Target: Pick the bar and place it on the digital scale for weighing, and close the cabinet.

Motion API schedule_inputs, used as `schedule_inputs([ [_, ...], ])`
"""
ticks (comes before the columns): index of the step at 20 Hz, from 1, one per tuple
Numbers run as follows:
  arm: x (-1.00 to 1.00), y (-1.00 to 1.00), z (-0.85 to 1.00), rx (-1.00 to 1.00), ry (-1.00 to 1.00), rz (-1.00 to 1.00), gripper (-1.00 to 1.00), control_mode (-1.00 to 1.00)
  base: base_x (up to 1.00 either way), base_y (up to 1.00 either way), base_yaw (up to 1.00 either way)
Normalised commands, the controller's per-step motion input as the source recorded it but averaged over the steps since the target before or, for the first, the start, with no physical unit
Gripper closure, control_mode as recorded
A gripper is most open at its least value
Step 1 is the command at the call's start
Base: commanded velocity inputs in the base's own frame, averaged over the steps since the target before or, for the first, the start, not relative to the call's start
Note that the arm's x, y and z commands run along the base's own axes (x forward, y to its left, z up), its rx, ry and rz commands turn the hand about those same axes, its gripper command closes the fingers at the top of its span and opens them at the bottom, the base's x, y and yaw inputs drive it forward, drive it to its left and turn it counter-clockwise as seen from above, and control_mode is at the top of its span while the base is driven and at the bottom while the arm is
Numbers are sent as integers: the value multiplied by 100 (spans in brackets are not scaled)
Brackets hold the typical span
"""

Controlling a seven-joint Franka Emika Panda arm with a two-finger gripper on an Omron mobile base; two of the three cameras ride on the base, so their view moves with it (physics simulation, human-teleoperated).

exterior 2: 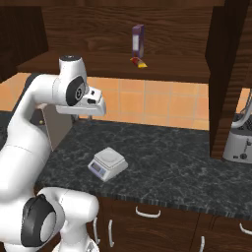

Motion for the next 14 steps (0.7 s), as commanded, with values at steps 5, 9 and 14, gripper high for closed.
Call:
schedule_inputs([
  [5, -60, 0, 0, 0, -14, 0, -100, -100, 0, 0, 0],
  [9, -78, -3, 17, 0, -27, 1, -100, -100, 0, 0, 0],
  [14, -62, -31, 49, 0, -21, 10, -100, -100, 0, 0, 0],
])
